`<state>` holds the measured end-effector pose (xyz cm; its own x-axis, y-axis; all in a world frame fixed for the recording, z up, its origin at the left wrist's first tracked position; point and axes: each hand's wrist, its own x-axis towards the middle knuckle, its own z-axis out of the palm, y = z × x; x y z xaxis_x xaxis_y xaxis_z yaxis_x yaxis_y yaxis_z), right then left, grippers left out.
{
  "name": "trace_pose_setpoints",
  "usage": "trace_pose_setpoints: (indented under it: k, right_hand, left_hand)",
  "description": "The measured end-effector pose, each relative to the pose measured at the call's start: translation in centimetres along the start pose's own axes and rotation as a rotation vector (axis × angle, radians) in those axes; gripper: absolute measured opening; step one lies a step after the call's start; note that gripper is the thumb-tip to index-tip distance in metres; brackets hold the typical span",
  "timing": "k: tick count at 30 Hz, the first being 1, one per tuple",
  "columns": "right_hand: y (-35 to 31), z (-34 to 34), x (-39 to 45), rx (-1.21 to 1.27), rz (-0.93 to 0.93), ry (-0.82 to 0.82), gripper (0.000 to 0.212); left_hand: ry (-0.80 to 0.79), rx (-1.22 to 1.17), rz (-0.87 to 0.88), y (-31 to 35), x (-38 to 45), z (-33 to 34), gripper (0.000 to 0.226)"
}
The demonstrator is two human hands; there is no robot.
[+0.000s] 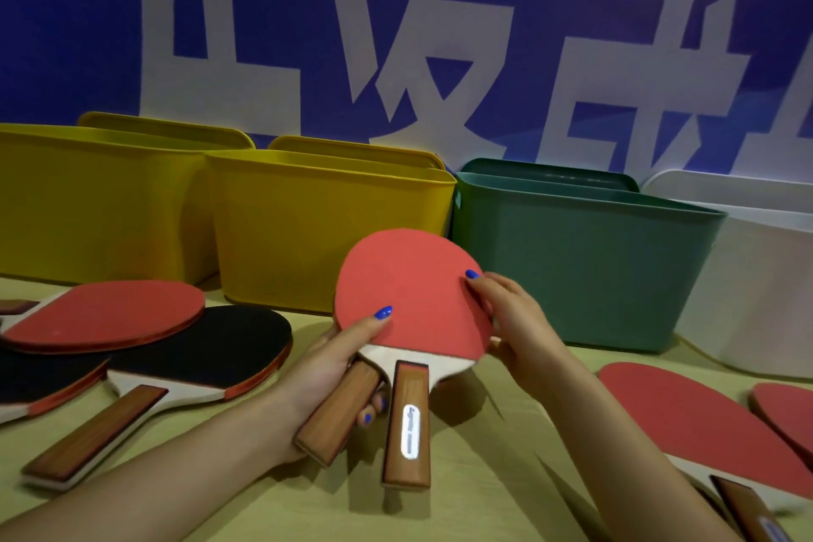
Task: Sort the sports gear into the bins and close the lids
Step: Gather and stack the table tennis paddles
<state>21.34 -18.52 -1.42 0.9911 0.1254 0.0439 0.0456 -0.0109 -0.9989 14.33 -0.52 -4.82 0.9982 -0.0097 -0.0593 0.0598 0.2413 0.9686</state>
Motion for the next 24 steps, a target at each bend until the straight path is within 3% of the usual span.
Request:
trace_pose_setpoints:
  k: [4,6,10,14,21,24]
  right_hand:
    - [0.0,0.4,-0.6,0.046,0.192,-0.285,0.045]
    - [0.3,1.5,-1.1,0.127,0.237,-0.332,0.046]
    - [1.4,3.3,-1.4,0.323,0.196,-0.220,0.048]
    - [1.9,3.7,-1.2,0.335,0.170,-0.164,0.045]
    - [1.7,3.5,-1.0,0.393,0.210,-0.184,0.044]
    - [1.2,3.1,-1.1,0.310,0.200,-0.240,0.041]
  left_hand:
    - [0.098,-0.069,0.027,0.6,0.4,-0.5,0.073]
    - [0.107,-0.102,0.005,0.6,0.4,-0.6,0.069]
    - [0.069,-0.115,-0.043,0.3,0.3,-0.3,0.065]
    - [0.050,-0.081,-0.069,0.7,0.3,-0.2,0.053]
    - [0.114,-0.131,-0.026,1.2,-0.1,-0.3,0.056]
    - [0.119,-0.204,-0.020,1.1,0.0,-0.4,0.044]
